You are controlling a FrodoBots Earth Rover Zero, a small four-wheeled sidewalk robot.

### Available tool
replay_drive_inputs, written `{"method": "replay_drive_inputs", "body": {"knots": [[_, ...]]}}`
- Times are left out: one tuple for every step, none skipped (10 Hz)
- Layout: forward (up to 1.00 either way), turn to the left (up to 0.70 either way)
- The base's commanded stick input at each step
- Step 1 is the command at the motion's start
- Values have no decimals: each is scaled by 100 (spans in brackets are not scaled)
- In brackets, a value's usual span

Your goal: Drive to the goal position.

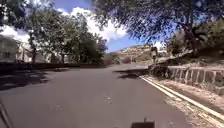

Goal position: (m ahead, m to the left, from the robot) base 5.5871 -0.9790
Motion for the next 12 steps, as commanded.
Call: {"method": "replay_drive_inputs", "body": {"knots": [[50,0],[50,0],[50,0],[50,0],[50,0],[50,0],[50,0],[50,0],[50,0],[50,0],[50,0],[50,0]]}}
